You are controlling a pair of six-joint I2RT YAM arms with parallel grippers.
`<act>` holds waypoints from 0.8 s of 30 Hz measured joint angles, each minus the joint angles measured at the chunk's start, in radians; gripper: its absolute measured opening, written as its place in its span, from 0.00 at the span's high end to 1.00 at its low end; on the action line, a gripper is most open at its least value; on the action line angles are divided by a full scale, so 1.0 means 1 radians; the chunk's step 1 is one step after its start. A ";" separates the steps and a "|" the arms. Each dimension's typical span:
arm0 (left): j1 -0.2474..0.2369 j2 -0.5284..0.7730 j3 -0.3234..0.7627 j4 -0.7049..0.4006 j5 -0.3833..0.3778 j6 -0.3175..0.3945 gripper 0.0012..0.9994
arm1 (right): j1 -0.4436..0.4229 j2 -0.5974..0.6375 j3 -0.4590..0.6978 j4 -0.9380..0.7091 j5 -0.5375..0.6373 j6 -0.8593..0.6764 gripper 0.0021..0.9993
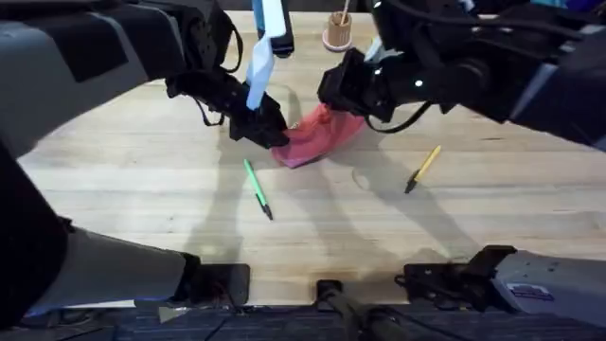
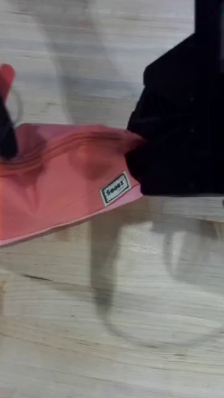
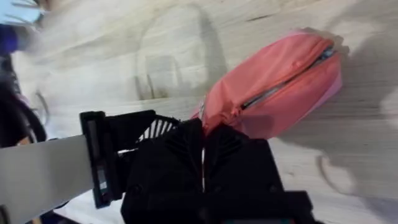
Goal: Unzip the bag, pick up the pens from the table one at a time and place them inside, then zip the bag closed.
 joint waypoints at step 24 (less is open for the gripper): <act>-0.004 0.000 0.000 0.013 0.049 0.000 0.96 | -0.027 -0.061 0.000 -0.097 0.068 0.000 0.97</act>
